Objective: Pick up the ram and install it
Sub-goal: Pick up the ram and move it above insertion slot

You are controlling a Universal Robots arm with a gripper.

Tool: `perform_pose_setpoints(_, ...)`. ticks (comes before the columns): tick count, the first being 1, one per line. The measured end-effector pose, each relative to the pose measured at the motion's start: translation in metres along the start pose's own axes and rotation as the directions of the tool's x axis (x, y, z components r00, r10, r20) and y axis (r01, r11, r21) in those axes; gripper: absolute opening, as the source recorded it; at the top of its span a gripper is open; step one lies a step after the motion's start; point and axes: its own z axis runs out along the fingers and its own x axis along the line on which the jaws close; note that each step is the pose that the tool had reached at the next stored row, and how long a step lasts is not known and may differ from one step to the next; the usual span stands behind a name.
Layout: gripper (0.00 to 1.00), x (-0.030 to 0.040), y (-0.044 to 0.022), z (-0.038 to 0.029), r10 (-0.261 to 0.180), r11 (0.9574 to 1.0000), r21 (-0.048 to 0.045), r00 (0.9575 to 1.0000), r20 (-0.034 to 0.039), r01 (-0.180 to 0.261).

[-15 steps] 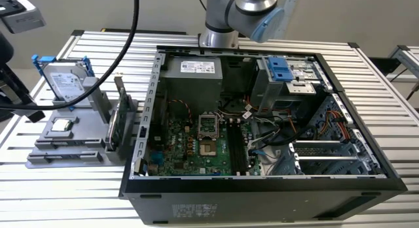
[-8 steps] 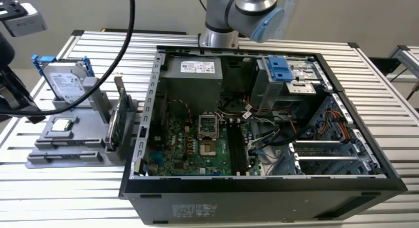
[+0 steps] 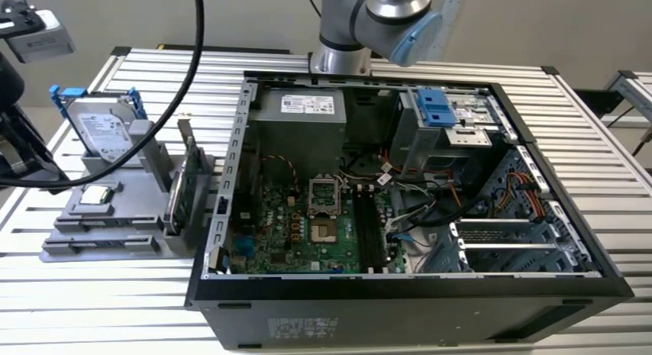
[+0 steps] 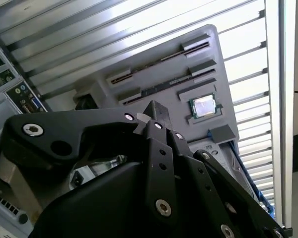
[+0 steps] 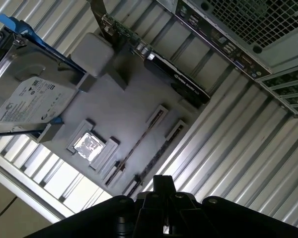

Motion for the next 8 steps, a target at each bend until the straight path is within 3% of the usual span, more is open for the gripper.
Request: perform_pose_setpoints(8, 0.00, 0.0001, -0.0004, 0.0010, 0.015, 0.9999, 0.0002, 0.9999, 0.0006, -0.015)
